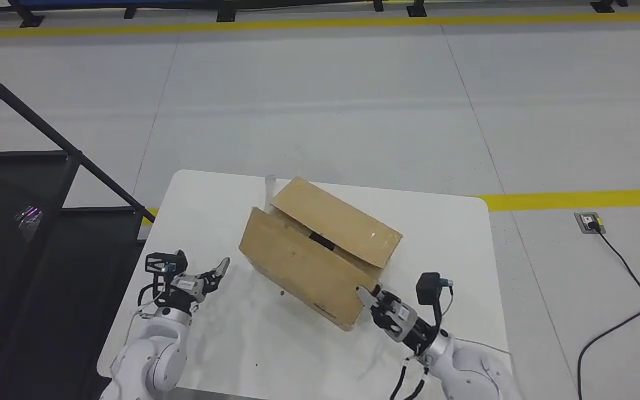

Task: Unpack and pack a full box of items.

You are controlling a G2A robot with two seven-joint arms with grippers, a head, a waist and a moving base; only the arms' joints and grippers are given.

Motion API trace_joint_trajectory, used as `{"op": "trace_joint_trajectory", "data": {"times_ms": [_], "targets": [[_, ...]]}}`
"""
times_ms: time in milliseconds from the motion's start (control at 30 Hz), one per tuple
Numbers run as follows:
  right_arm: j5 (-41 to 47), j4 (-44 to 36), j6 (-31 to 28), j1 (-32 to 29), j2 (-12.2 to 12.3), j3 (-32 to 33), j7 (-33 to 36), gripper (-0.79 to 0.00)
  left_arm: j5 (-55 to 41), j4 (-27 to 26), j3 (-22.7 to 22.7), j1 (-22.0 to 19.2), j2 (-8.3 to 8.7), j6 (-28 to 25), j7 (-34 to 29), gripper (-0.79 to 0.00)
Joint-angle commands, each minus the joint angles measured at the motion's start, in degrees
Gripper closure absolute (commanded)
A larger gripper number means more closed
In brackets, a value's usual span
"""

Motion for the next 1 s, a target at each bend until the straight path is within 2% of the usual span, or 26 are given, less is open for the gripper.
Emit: {"op": "trace_joint_trajectory", "data": {"times_ms": [0,533,833,900,933,967], "targets": [[0.09,0.07,0.90,-0.04,0.00,0.18,-0.79,0.000,-0.15,1.22,0.60,-1.18,-0.12,0.24,-0.03,-0.785],[1.96,1.84,3.84,0.70,0.04,1.19,-4.30,0.000,1.43,8.13,5.58,-8.29,-0.95,-1.61,2.78,-0.785],[3.49,2.00,3.54,0.31,0.16,1.80,-5.09,0.000,3.24,9.68,8.15,-9.52,-1.31,-2.57,3.58,-0.785],[3.72,1.96,3.28,0.22,0.20,1.98,-5.12,-0.089,3.68,9.87,8.46,-9.54,-1.33,-2.77,3.75,-0.785],[3.79,1.90,3.19,0.11,0.23,2.12,-5.28,-0.256,3.85,9.97,8.60,-9.51,-1.35,-2.85,3.83,-0.785],[3.79,1.80,3.10,-0.02,0.26,2.26,-5.44,-0.311,3.92,10.01,8.68,-9.50,-1.36,-2.88,3.86,-0.785]]}}
